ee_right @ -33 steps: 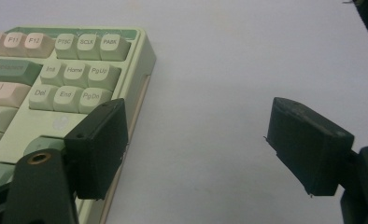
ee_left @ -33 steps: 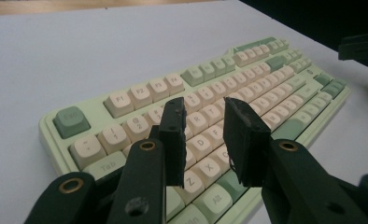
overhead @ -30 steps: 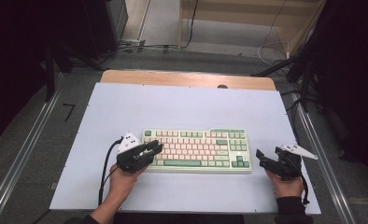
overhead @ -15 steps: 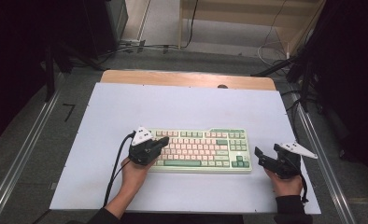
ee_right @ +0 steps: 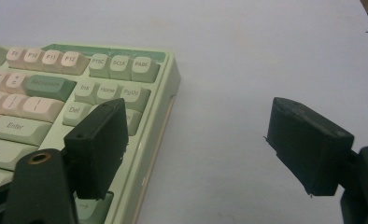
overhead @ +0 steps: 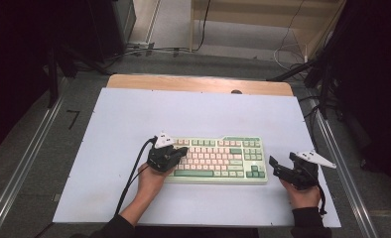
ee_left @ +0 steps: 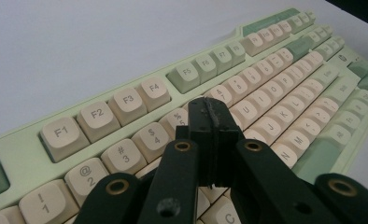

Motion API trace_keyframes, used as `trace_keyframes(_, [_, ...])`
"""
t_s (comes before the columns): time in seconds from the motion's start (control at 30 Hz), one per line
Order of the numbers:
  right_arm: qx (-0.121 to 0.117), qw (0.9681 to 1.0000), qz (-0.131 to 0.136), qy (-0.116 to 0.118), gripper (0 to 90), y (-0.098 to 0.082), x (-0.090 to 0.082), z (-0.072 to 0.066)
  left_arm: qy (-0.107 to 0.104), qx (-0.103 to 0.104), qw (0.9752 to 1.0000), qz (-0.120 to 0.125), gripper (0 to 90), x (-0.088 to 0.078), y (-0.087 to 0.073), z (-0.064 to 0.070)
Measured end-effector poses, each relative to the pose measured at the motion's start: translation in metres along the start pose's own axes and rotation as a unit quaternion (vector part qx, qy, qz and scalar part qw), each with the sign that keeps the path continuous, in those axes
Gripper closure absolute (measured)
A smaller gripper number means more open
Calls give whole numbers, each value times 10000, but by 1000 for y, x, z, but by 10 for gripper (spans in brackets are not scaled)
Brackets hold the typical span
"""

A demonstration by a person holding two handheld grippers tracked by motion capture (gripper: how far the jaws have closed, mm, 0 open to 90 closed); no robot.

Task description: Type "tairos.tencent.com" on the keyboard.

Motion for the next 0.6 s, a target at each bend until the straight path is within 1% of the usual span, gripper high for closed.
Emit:
trace_keyframes(0.1, [3,10000,-32,-9,187,0,2,-1,-69,17,10000,-53,900,4,1,2])
trace_keyframes(0.23, [4,10000,-54,-18,188,-1,2,0,-87,139,9997,-181,900,8,2,6])
trace_keyframes(0.37, [-2,10000,-55,-25,187,-1,1,0,-24,183,9993,-335,900,12,0,6])
trace_keyframes(0.43, [-18,10000,-55,-31,188,-1,1,0,-17,170,9992,-357,900,13,0,6])
trace_keyframes(0.47, [-24,10000,-55,-32,187,-1,1,0,7,201,9988,-454,900,15,-1,6])
trace_keyframes(0.5, [-21,10000,-62,-36,187,-2,1,0,-36,245,9987,-454,900,15,-1,7])
trace_keyframes(0.53, [-20,10000,-75,-42,187,-2,1,0,-36,245,9987,-454,900,15,-1,7])
trace_keyframes(0.57, [-20,10000,-82,-47,188,-2,2,0,4,293,9986,-449,900,14,1,8])
trace_keyframes(0.6, [-18,10000,-79,-46,187,-2,2,0,-24,298,9989,-371,900,11,2,8])
Point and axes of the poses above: each handheld gripper's, and its own axes: x roughly forward along the jaws, y roughly out of its top, z roughly to its right, the point moved 5 cm from there along x, roughly forward along the jaws, and after that the axes turned 1 degree about y, right-handed, at the moved point
